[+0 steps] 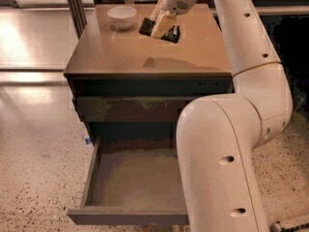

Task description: Pick rxbar chocolate from middle drawer and place on counter

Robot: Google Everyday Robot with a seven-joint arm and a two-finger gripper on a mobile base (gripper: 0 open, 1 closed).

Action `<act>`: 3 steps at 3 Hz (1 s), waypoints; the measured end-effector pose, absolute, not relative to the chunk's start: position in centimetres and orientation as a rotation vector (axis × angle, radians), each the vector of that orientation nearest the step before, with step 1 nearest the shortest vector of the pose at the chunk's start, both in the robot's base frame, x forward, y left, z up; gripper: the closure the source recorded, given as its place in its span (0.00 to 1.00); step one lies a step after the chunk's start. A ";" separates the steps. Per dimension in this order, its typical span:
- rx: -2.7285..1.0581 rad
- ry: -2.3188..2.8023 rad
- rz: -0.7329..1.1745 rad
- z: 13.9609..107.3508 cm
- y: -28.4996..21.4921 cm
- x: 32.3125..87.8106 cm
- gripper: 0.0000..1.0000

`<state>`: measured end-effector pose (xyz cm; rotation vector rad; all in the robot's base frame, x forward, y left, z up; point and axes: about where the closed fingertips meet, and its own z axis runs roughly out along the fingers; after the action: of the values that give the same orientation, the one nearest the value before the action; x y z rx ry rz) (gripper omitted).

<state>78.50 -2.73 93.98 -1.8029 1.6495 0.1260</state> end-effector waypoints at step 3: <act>-1.687 1.630 0.154 94.0 -4.8 80.2 1.00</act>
Offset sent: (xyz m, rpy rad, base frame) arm 0.0561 -0.0510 0.0303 0.1193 -0.0285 -0.0539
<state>80.17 -4.84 93.96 -1.6871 1.6295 0.1545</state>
